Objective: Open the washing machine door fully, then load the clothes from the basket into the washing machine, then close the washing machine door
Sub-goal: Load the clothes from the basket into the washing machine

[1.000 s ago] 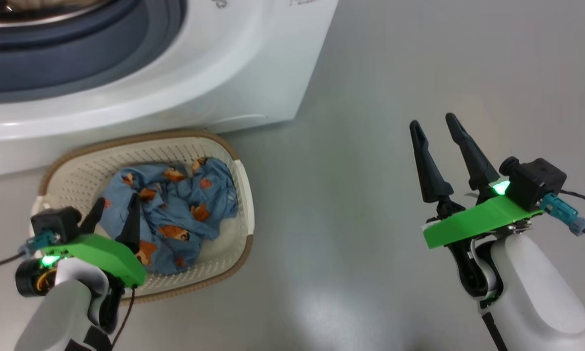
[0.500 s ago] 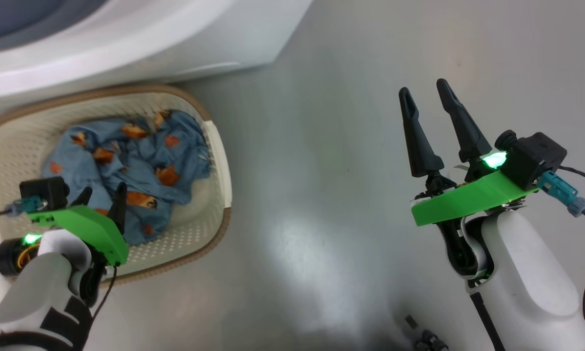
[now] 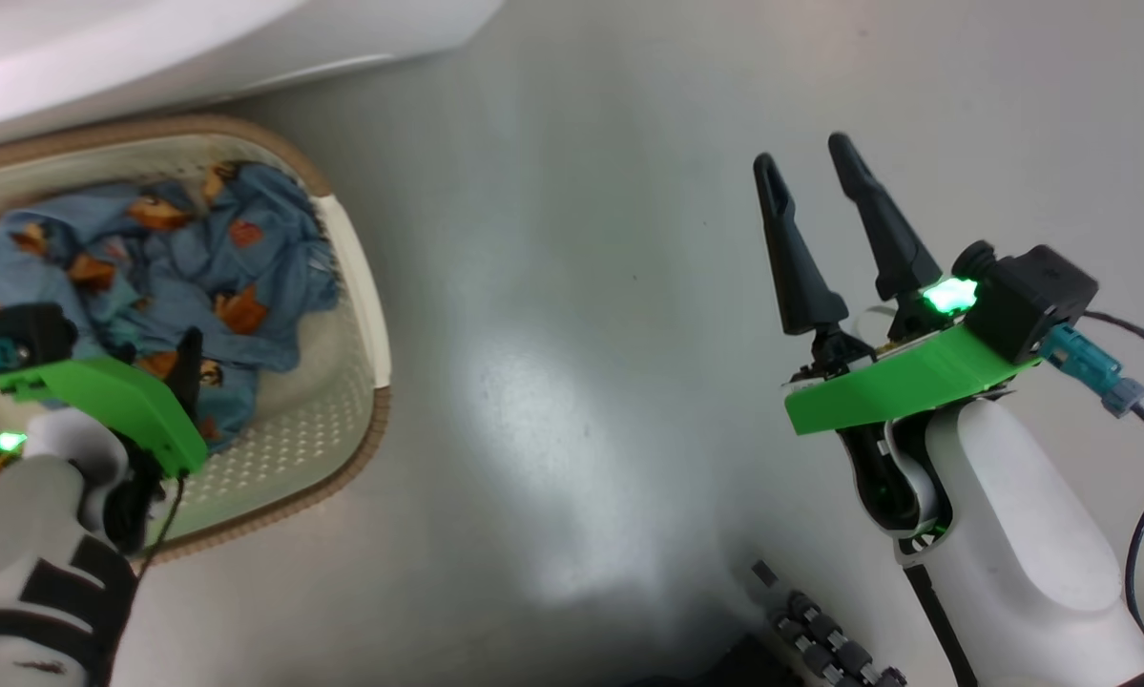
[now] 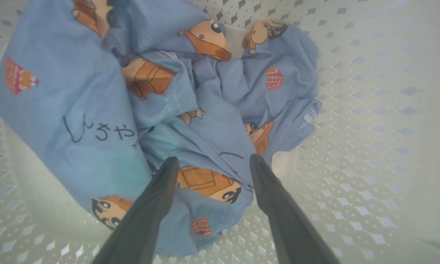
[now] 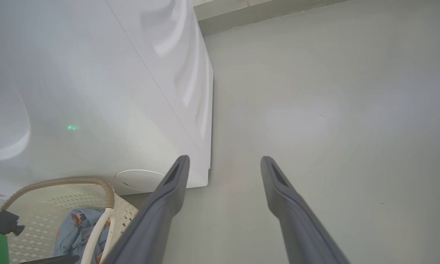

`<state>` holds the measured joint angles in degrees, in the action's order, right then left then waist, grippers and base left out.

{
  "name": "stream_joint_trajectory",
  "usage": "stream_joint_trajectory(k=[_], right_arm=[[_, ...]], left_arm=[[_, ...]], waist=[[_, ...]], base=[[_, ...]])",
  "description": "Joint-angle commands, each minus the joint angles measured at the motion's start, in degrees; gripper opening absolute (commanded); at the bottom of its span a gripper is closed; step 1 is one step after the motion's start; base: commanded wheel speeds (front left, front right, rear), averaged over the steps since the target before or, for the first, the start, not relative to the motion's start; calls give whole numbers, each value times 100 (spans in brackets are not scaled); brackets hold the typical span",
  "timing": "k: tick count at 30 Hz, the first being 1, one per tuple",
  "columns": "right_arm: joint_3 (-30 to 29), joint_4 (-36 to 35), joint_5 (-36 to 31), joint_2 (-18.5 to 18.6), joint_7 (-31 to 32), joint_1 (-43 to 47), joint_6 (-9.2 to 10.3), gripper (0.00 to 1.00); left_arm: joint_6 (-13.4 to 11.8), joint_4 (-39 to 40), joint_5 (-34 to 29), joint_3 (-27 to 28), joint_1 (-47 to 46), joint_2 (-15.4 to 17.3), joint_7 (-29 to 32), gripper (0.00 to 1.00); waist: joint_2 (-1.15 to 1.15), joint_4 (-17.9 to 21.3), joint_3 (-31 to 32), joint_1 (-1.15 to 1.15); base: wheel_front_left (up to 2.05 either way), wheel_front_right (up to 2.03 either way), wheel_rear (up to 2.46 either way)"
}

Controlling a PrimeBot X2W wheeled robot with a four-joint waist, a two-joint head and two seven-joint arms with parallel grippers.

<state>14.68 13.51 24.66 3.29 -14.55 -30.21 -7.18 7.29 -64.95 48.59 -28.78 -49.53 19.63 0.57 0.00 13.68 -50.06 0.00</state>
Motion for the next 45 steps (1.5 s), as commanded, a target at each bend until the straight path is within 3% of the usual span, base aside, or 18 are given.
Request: stream_joint_trajectory(k=[1,12,20,21,22,23,24,32,45], right_arm=[[113,-156,36,-38,-45,128,-31,100],[243,-302,234,-40,-45,94,-31,100],[286,-339,277,-41,-45,103,-31,100],[296,-337,283,-41,-45,101,-31,100],[310,-335,291,-41,-45,94,-31,100],[324,-335,299,-41,-45,86,-31,100],[334,-333,307,-41,-45,77,-31,100],[318,-288,270,-41,-45,42,-31,100],[297,-130,168,-41,-45,-42,-31,100]], left_arm=[[20,2,91,84,5,251,29,100],[20,-372,294,-57,-498,412,291,100],[-303,-741,-32,-369,-764,476,481,100],[-330,-761,-51,-394,-784,474,522,91],[-351,-776,-69,-416,-804,474,543,61],[-361,-787,-82,-430,-823,476,532,15],[-364,-796,-86,-435,-836,477,496,0],[-251,-839,-31,-434,-810,397,265,0],[-18,-806,135,-432,-330,118,-507,0]], waist=[[0,147,-170,0],[0,385,-531,0],[0,471,-609,0],[0,472,-617,0],[0,474,-623,0],[0,476,-627,0],[0,477,-628,0],[0,403,-489,0],[0,45,258,0]], base=[[0,0,0],[0,0,0],[0,0,0],[0,0,0],[0,0,0],[0,0,0],[0,0,0],[0,0,0],[0,0,0]])
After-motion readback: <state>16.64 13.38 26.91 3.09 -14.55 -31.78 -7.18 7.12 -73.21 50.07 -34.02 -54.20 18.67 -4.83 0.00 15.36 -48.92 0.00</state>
